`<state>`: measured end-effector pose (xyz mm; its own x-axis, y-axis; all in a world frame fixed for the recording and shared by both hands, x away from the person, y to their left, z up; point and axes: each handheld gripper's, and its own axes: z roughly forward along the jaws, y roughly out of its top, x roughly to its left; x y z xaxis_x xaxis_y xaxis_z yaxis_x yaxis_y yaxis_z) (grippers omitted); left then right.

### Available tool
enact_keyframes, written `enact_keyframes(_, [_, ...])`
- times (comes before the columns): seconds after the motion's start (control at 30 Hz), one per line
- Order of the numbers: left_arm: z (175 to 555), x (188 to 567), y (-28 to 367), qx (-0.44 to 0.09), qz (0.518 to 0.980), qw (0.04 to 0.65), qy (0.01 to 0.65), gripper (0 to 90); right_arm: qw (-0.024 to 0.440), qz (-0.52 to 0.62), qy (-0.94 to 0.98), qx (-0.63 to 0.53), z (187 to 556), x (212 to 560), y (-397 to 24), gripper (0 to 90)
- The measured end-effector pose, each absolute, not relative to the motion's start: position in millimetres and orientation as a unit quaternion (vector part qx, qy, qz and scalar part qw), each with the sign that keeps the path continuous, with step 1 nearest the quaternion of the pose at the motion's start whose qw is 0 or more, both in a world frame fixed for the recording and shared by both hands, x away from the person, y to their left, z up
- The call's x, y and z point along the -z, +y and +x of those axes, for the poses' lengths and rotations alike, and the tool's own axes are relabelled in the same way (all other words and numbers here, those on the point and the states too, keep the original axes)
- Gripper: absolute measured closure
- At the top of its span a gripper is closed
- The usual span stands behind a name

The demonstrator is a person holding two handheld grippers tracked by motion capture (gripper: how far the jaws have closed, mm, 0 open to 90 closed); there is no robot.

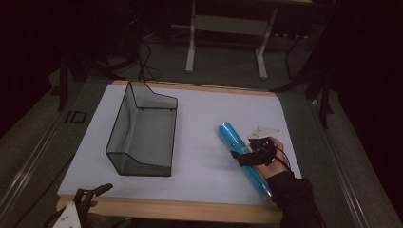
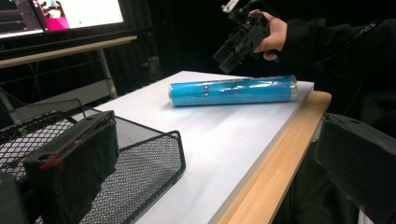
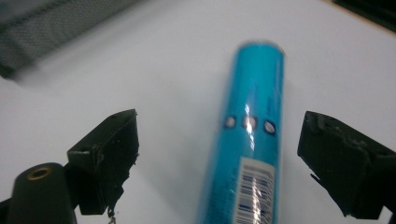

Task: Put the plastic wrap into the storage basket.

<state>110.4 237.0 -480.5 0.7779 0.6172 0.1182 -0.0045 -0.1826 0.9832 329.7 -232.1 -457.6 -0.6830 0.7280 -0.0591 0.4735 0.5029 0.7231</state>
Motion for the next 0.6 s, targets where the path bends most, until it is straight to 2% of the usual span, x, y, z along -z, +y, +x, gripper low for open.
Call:
enact_keyframes(0.07, [110.4,480.5,237.0,-0.258,0.725,0.603,0.211,0.2,0.182,0.356,0.849,-0.346,331.0,459.7,-232.5,12.3])
enact_keyframes(0.6, [111.2,480.8,236.9,-0.255,0.725,0.604,0.211,0.2,0.094,0.432,0.874,-0.202,364.0,494.5,-237.3,13.3])
